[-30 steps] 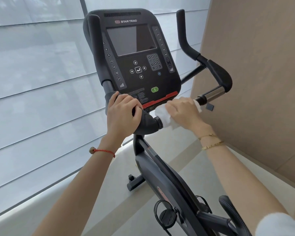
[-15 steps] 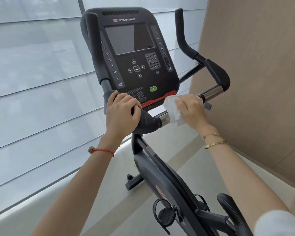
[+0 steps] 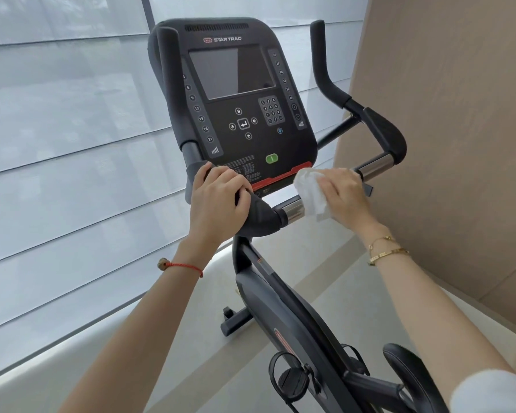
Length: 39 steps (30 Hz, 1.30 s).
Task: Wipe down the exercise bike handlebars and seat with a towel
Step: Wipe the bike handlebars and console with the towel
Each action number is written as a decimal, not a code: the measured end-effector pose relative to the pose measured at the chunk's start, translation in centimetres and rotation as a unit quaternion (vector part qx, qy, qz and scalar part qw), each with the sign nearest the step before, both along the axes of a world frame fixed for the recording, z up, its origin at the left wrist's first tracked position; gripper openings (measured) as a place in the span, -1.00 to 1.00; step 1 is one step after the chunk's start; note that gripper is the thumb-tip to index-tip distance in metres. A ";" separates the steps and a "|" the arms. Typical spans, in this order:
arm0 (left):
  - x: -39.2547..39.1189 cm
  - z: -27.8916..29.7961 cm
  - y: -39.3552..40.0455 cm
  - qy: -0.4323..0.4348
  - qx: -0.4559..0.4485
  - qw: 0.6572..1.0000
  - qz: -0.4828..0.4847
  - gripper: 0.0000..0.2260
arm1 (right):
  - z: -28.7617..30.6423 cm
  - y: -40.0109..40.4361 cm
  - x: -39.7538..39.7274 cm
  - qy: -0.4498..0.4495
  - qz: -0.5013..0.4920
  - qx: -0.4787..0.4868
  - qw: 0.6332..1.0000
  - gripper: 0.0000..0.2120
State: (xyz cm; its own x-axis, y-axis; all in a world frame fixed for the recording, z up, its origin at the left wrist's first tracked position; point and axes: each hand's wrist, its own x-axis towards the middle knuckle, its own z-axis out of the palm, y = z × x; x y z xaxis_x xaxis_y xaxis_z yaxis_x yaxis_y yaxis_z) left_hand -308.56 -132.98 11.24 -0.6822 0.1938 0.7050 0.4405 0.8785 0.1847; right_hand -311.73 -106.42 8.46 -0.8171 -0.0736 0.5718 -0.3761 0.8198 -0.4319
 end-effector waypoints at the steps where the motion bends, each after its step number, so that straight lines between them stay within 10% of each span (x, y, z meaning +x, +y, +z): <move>1: 0.0 0.0 0.1 0.000 0.001 1.000 0.005 -0.74 | 0.3 -0.2 -0.3 -0.004 -0.021 0.010 1.000 -0.55; 11: -0.1 0.0 -0.1 0.005 -0.007 1.000 -0.005 -0.76 | -1.5 -5.1 3.7 0.050 0.105 0.072 0.991 -0.70; 19: -0.2 -0.1 0.1 0.007 -0.006 1.000 0.010 -0.77 | 1.1 -1.2 -0.6 -0.029 -0.031 0.030 0.999 -0.68; 29: 0.0 0.0 0.1 0.006 -0.007 1.000 0.003 -0.75 | -1.3 -4.3 3.7 0.045 0.127 0.065 0.989 -0.70; 39: -0.1 0.0 0.3 0.014 -0.006 1.000 0.025 -0.77 | 1.2 -3.2 0.4 -0.012 -0.006 0.083 0.996 -0.64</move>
